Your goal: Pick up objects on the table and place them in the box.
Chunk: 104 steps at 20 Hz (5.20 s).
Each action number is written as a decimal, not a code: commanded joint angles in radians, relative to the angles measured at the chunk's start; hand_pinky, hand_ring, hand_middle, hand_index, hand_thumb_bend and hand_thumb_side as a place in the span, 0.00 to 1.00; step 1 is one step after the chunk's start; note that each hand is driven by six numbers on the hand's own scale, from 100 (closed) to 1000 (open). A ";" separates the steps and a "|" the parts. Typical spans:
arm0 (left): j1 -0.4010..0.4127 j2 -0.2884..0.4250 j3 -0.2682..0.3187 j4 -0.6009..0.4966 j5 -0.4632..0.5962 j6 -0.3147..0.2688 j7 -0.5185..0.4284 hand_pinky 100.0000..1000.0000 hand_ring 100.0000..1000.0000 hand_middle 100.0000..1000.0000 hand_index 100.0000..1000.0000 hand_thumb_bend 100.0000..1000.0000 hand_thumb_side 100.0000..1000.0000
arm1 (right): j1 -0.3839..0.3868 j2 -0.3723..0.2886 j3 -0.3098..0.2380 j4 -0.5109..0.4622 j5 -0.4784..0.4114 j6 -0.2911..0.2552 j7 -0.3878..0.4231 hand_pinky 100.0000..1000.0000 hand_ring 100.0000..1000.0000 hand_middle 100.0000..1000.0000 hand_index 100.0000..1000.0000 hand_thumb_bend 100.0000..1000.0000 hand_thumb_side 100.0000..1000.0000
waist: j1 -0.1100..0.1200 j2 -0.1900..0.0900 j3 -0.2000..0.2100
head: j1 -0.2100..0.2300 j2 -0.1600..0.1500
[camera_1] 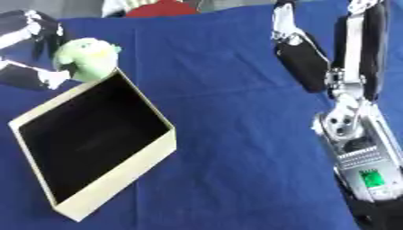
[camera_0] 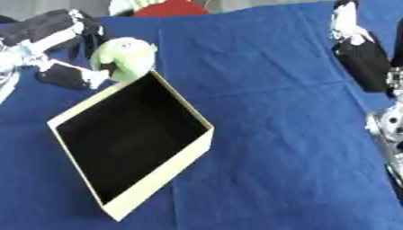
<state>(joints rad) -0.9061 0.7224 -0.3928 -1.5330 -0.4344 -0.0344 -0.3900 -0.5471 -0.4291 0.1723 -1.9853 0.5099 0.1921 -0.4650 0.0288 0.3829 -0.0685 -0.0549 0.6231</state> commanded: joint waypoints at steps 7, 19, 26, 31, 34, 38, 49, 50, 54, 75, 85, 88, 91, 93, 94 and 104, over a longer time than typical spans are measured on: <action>-0.003 -0.001 -0.022 -0.017 -0.040 -0.013 -0.037 0.26 0.41 0.45 0.60 0.00 0.16 | -0.016 -0.007 -0.010 -0.015 -0.002 0.000 -0.006 0.93 0.73 0.71 0.87 0.00 0.50 | -0.003 -0.018 0.000 | 0.004 0.001; -0.063 0.041 0.029 -0.079 -0.258 -0.054 0.093 0.28 0.45 0.47 0.57 0.00 0.09 | -0.006 -0.006 -0.012 -0.015 0.001 -0.003 -0.008 0.93 0.73 0.71 0.87 0.00 0.50 | -0.001 -0.032 0.017 | -0.009 -0.005; -0.078 0.058 0.013 -0.116 -0.236 -0.065 0.081 0.27 0.44 0.46 0.57 0.00 0.10 | -0.002 -0.004 -0.013 -0.015 0.006 -0.006 -0.006 0.93 0.73 0.71 0.87 0.00 0.50 | 0.002 -0.042 0.020 | -0.012 0.000; -0.071 0.065 -0.007 -0.151 -0.129 -0.061 0.048 0.26 0.43 0.44 0.58 0.00 0.15 | -0.001 -0.004 -0.013 -0.015 0.005 -0.005 -0.008 0.93 0.73 0.71 0.87 0.00 0.50 | 0.002 -0.042 0.019 | -0.015 0.008; -0.062 0.071 -0.017 -0.174 -0.044 -0.050 0.014 0.25 0.42 0.44 0.58 0.00 0.18 | 0.000 -0.003 -0.014 -0.015 0.005 -0.006 -0.009 0.93 0.73 0.71 0.87 0.00 0.50 | 0.001 -0.042 0.021 | -0.016 0.012; -0.032 0.081 -0.017 -0.193 0.044 -0.023 -0.017 0.25 0.41 0.43 0.59 0.00 0.22 | 0.002 -0.002 -0.016 -0.015 0.005 -0.007 -0.011 0.93 0.73 0.71 0.87 0.00 0.50 | 0.000 -0.044 0.024 | -0.018 0.018; 0.063 0.084 -0.006 -0.206 0.131 0.032 -0.053 0.24 0.40 0.42 0.60 0.00 0.26 | 0.004 0.003 -0.016 -0.015 0.003 -0.007 -0.015 0.93 0.73 0.71 0.87 0.00 0.50 | -0.008 -0.044 0.029 | -0.022 0.021; 0.071 0.080 -0.008 -0.205 0.131 0.035 -0.055 0.24 0.40 0.42 0.60 0.00 0.27 | 0.004 0.004 -0.017 -0.015 0.003 -0.008 -0.015 0.93 0.73 0.71 0.87 0.00 0.50 | -0.008 -0.044 0.028 | -0.022 0.021; 0.084 0.056 -0.021 -0.204 0.130 0.037 -0.070 0.24 0.40 0.42 0.60 0.00 0.27 | 0.006 0.006 -0.017 -0.015 0.000 -0.006 -0.016 0.93 0.73 0.71 0.87 0.00 0.50 | -0.012 -0.043 0.028 | -0.023 0.023; 0.094 -0.034 -0.123 -0.070 0.016 0.055 -0.214 0.28 0.43 0.44 0.61 0.00 0.12 | 0.013 0.012 -0.011 -0.015 -0.009 -0.013 -0.020 0.93 0.73 0.71 0.87 0.00 0.50 | -0.011 -0.039 0.022 | -0.018 0.023; 0.067 -0.027 -0.117 -0.147 0.022 0.015 -0.314 0.42 0.57 0.57 0.72 0.34 0.44 | 0.023 0.013 -0.011 -0.015 -0.011 -0.014 -0.024 0.93 0.73 0.70 0.87 0.00 0.50 | -0.008 -0.045 0.029 | -0.021 0.022; 0.060 -0.022 -0.114 -0.162 0.024 0.004 -0.341 0.46 0.66 0.66 0.78 0.53 0.55 | 0.025 0.013 -0.012 -0.015 -0.011 -0.015 -0.026 0.93 0.73 0.70 0.87 0.00 0.50 | -0.006 -0.048 0.031 | -0.022 0.021; 0.061 -0.017 -0.111 -0.167 0.018 -0.004 -0.381 0.52 0.72 0.72 0.82 0.61 0.58 | 0.028 0.012 -0.012 -0.015 -0.010 -0.014 -0.025 0.93 0.73 0.70 0.87 0.00 0.50 | -0.003 -0.052 0.033 | -0.026 0.022; 0.055 -0.016 -0.098 -0.173 0.007 -0.007 -0.394 0.53 0.73 0.72 0.82 0.62 0.60 | 0.032 0.012 -0.012 -0.015 -0.010 -0.015 -0.027 0.93 0.73 0.70 0.87 0.00 0.51 | -0.001 -0.055 0.036 | -0.028 0.024; 0.050 -0.016 -0.090 -0.176 -0.002 -0.008 -0.392 0.52 0.73 0.72 0.81 0.61 0.61 | 0.034 0.012 -0.012 -0.015 -0.010 -0.015 -0.027 0.93 0.73 0.70 0.87 0.00 0.51 | 0.000 -0.056 0.038 | -0.028 0.025; 0.033 -0.009 0.085 -0.253 -0.028 0.016 -0.199 0.49 0.68 0.68 0.76 0.06 0.60 | 0.026 0.003 -0.020 -0.015 0.002 -0.018 -0.025 0.93 0.73 0.70 0.87 0.00 0.50 | 0.000 -0.061 0.046 | -0.032 0.034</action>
<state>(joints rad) -0.8622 0.6802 -0.3502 -1.7594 -0.4614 -0.0247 -0.6234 -0.5060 -0.4094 0.1652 -1.9853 0.5078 0.1755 -0.4889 0.0293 0.3457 -0.0238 -0.0837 0.6504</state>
